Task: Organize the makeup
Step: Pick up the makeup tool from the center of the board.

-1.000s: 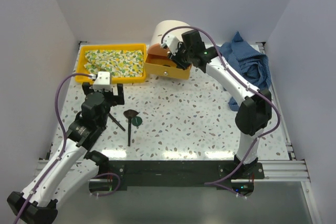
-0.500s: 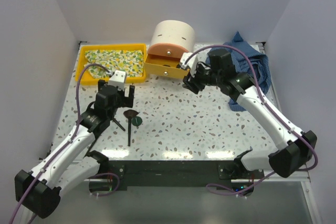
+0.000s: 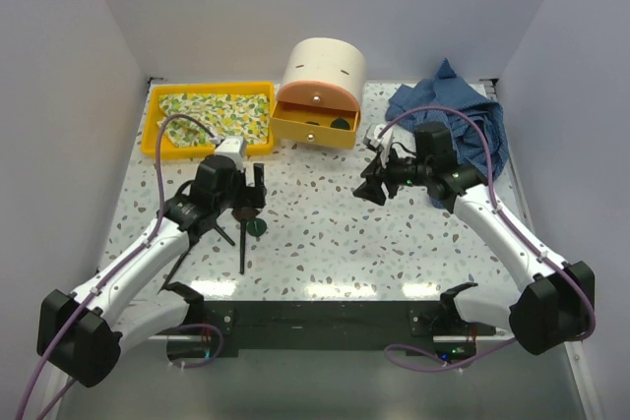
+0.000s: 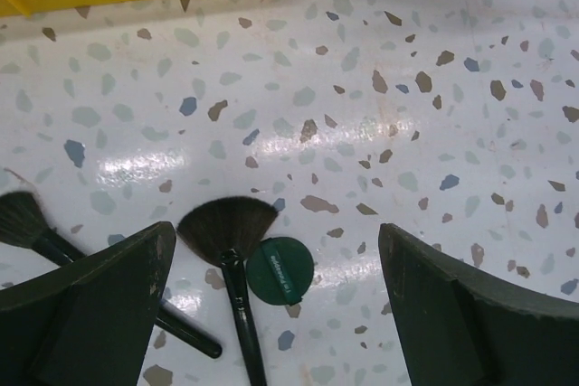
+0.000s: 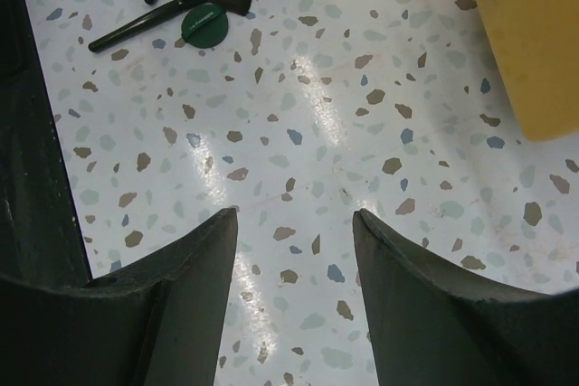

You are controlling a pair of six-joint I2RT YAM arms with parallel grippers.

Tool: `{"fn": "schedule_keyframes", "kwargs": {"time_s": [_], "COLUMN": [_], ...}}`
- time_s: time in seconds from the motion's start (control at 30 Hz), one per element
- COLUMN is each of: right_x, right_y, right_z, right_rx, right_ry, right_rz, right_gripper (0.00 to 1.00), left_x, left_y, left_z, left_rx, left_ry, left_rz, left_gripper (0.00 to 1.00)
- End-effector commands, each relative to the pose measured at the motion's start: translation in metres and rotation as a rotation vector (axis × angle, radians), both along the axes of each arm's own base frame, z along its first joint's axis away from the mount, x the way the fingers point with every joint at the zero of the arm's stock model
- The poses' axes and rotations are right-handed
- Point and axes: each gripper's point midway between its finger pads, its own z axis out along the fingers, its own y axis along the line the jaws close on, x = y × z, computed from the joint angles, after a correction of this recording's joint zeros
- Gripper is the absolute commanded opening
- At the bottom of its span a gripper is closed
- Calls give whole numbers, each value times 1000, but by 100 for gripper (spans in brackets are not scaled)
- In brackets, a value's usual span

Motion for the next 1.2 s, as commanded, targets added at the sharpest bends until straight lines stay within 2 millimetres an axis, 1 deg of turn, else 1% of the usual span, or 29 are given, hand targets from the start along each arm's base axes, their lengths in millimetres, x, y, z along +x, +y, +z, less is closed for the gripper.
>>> {"fn": "schedule_keyframes", "kwargs": {"time_s": [0.0, 0.1, 0.27, 0.3, 0.37, 0.4, 0.43, 0.57, 0.6, 0.63, 0.67, 0.83, 0.93, 0.97, 1.03, 1.07, 1.13, 1.17], "right_x": [-2, 1, 1, 2, 2, 3, 3, 4, 4, 5, 5, 6, 6, 5, 5, 5, 4, 4], "right_y": [10, 7, 4, 3, 3, 2, 2, 0, -1, -1, -1, -2, -3, -2, -2, -3, -3, -2], "right_z": [27, 26, 29, 29, 29, 28, 28, 28, 28, 28, 28, 26, 27, 27, 27, 28, 28, 28], "right_rx": [100, 84, 81, 77, 75, 73, 74, 71, 72, 72, 72, 72, 72, 72, 75, 76, 78, 78], "right_ry": [-57, -71, -97, -100, -104, -102, -102, -102, -104, -105, -104, -99, -102, -102, -101, -102, -103, -101], "right_rz": [46, 30, 16, 12, 9, 8, 8, 1, 0, -2, -2, -4, -5, -4, -1, -3, -1, 2], "right_gripper": [58, 58, 58, 59, 59, 59, 59, 59, 59, 59, 59, 59, 59, 59, 59, 59, 59, 59], "left_x": [-15, -21, -33, -32, -35, -37, -38, -43, -43, -43, -45, -45, -43, -41, -40, -38, -37, -35], "left_y": [-18, -24, -41, -37, -40, -35, -38, -36, -35, -38, -37, -50, -51, -51, -49, -45, -42, -39], "left_z": [-4, -9, -22, -25, -30, -37, -35, -46, -52, -50, -54, -60, -62, -62, -67, -69, -76, -77], "left_rx": [-180, -217, -186, -178, -159, -136, -129, -80, -62, -58, -43, -39, -34, -30, -12, 6, 39, 56], "left_ry": [58, 89, 134, 137, 166, 193, 193, 217, 224, 225, 237, 242, 233, 225, 226, 219, 224, 213], "left_rz": [23, 26, 20, 72, 98, 154, 159, 239, 272, 274, 287, 305, 324, 329, 341, 358, 375, 385], "left_gripper": [100, 100, 100, 100, 100, 100, 100, 100, 100, 100, 100, 100, 96, 92, 90, 85, 83, 76]}}
